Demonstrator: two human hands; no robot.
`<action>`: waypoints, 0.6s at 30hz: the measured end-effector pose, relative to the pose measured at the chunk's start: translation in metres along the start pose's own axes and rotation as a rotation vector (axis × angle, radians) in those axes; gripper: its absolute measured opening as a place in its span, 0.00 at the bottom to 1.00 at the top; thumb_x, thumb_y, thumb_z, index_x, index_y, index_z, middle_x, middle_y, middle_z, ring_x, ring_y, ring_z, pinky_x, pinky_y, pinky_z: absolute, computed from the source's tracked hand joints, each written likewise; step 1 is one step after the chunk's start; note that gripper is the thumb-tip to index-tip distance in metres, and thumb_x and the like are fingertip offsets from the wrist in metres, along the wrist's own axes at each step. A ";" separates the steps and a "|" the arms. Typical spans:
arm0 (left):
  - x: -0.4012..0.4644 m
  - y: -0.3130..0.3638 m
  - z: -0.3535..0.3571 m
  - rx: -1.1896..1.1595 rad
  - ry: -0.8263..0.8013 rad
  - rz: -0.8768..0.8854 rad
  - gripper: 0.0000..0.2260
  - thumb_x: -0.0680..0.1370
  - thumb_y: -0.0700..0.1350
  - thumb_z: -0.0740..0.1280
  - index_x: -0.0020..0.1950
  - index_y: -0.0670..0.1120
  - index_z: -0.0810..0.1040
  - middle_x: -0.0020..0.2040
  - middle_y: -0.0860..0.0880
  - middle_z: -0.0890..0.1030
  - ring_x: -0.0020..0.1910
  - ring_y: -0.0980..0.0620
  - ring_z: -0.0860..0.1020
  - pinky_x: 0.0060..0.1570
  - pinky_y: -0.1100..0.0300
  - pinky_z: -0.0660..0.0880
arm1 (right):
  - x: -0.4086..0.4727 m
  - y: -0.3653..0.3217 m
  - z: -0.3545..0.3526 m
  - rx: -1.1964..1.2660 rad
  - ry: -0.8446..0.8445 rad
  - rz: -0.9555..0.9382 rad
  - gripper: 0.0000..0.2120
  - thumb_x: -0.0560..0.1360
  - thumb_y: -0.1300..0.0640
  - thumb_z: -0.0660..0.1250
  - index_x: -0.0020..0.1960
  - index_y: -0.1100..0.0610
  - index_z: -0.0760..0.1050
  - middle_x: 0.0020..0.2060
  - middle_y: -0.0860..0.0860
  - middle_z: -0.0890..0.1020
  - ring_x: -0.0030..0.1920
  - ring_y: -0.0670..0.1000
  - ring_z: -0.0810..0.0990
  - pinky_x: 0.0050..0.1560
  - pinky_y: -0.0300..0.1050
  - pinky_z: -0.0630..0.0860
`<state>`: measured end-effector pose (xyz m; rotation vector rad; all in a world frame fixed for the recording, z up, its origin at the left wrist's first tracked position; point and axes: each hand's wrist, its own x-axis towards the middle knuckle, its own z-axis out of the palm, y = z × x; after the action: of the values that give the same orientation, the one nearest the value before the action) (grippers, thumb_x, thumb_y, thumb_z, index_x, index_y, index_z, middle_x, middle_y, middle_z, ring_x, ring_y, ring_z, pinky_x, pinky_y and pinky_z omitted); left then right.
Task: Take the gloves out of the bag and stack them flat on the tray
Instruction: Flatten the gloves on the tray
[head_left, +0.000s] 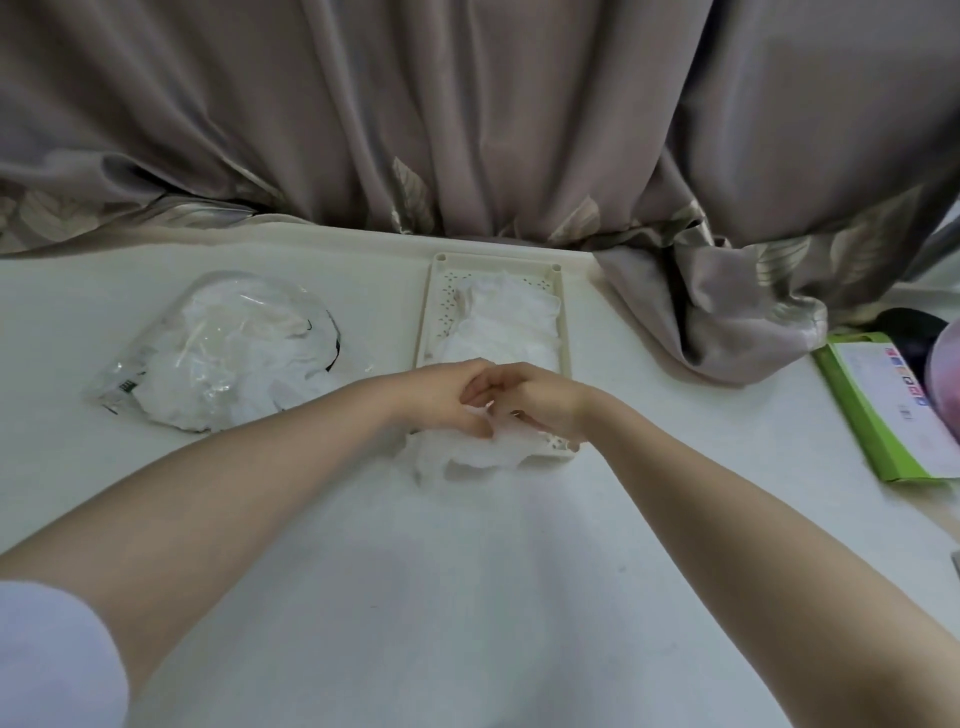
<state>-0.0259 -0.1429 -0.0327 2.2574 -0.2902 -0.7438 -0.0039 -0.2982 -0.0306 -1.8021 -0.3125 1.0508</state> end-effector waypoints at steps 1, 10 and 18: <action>0.001 -0.002 0.000 0.059 0.013 -0.039 0.10 0.74 0.46 0.69 0.51 0.47 0.71 0.43 0.53 0.75 0.41 0.56 0.74 0.38 0.63 0.70 | 0.001 0.001 -0.004 0.074 0.039 -0.007 0.11 0.70 0.68 0.60 0.47 0.57 0.77 0.50 0.54 0.81 0.42 0.45 0.79 0.40 0.34 0.73; -0.015 -0.029 -0.030 -0.462 0.236 -0.240 0.09 0.77 0.43 0.67 0.36 0.47 0.77 0.27 0.57 0.78 0.26 0.60 0.75 0.28 0.70 0.69 | 0.029 0.031 -0.014 -0.867 0.231 -0.152 0.17 0.73 0.51 0.69 0.60 0.53 0.75 0.61 0.51 0.74 0.61 0.52 0.71 0.59 0.43 0.67; -0.007 -0.026 -0.037 -0.878 0.347 -0.172 0.19 0.80 0.43 0.61 0.29 0.52 0.79 0.20 0.55 0.67 0.19 0.59 0.64 0.21 0.67 0.61 | 0.047 0.036 0.000 -1.039 0.236 -0.177 0.11 0.72 0.51 0.67 0.51 0.55 0.76 0.54 0.49 0.74 0.55 0.53 0.72 0.52 0.43 0.66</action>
<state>-0.0100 -0.1001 -0.0275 1.5256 0.3486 -0.4202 0.0161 -0.2863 -0.0854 -2.7064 -0.9776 0.5383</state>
